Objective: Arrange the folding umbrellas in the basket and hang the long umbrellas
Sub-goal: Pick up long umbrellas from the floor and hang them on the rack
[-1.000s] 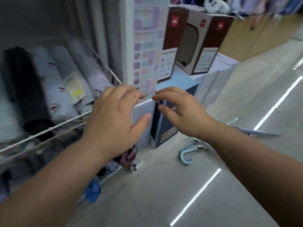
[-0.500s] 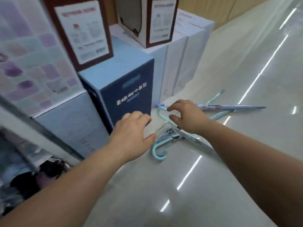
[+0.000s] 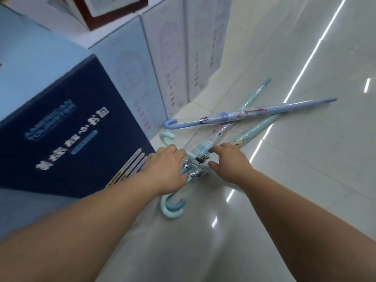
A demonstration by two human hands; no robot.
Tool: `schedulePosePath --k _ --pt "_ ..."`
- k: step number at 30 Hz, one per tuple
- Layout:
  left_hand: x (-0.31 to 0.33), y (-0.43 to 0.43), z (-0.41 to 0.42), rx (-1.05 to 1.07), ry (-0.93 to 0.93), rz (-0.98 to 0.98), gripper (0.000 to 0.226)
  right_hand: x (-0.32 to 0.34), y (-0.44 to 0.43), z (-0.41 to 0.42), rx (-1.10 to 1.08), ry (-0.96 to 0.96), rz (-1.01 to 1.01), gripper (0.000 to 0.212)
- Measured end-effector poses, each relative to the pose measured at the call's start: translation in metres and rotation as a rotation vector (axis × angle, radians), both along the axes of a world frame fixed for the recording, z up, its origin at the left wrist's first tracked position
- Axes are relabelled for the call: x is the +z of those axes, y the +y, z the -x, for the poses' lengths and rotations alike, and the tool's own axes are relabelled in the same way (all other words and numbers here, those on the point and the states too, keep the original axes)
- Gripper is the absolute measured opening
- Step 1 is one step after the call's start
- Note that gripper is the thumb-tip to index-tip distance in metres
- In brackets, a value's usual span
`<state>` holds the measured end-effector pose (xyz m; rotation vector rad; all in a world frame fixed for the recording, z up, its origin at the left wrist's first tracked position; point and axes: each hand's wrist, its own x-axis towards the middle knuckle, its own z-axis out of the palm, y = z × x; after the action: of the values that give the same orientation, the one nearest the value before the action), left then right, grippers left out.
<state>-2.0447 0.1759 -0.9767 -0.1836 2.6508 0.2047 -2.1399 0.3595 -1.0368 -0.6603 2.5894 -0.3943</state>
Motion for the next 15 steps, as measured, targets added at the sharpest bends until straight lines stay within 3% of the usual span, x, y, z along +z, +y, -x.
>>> schedulePosePath --k 4,8,15 --pt "-0.046 0.015 0.028 -0.092 -0.007 -0.020 0.067 -0.031 0.030 0.006 -0.118 -0.056 -0.079 0.057" --pt "-0.093 0.030 0.037 -0.182 -0.162 -0.080 0.082 -0.067 0.064 -0.006 -0.246 -0.176 -0.126 0.068" --pt "-0.111 0.037 0.020 -0.188 -0.230 -0.125 0.089 -0.088 0.078 -0.028 -0.216 -0.143 -0.308 0.057"
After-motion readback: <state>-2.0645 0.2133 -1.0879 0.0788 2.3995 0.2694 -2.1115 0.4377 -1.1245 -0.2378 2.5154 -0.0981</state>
